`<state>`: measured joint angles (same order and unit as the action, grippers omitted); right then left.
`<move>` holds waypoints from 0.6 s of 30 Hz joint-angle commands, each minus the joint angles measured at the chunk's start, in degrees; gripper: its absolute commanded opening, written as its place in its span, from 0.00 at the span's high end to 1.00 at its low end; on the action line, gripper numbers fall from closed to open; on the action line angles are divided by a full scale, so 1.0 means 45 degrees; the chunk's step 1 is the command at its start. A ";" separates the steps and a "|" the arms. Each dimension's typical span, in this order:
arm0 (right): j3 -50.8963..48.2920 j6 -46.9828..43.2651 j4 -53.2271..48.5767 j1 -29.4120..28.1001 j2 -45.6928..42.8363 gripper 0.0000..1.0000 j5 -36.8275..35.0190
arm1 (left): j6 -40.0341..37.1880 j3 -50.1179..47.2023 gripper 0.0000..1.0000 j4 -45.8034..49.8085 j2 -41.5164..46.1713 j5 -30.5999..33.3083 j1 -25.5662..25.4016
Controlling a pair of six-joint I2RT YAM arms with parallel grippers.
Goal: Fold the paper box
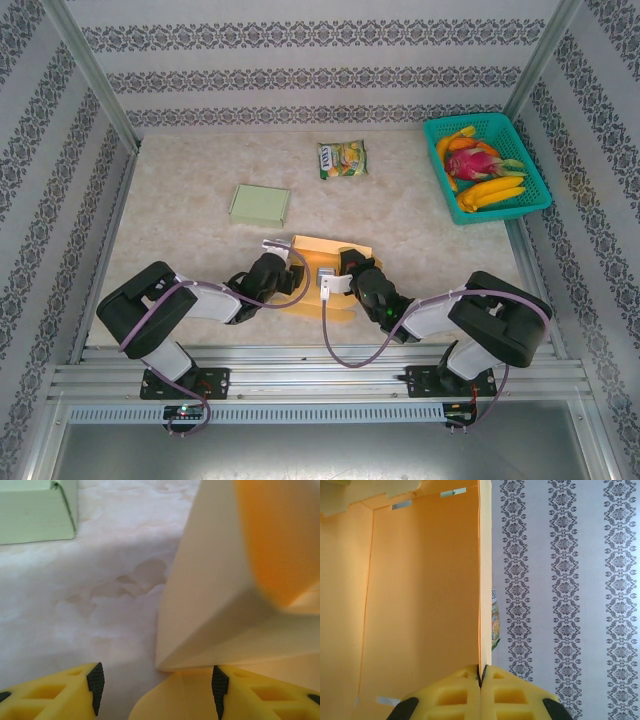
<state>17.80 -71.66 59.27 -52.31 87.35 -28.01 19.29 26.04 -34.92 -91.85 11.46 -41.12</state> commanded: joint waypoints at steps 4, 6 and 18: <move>-0.0055 0.0514 -0.1686 -0.0049 0.0227 1.00 0.0581 | -0.0200 0.0227 0.40 -0.1156 0.0003 -0.0476 0.0086; -0.0052 0.0503 -0.1686 -0.0054 0.0242 1.00 0.0565 | -0.0200 0.0258 0.39 -0.1166 -0.0002 -0.0387 0.0090; -0.0050 0.0795 -0.2016 -0.0074 -0.0042 1.00 0.0809 | -0.1061 0.1111 0.35 -0.1679 -0.1103 0.0195 0.0098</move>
<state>18.26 -70.81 57.76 -52.31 87.02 -27.94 16.51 28.84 -38.17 -95.68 10.63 -41.12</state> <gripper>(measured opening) 0.038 0.652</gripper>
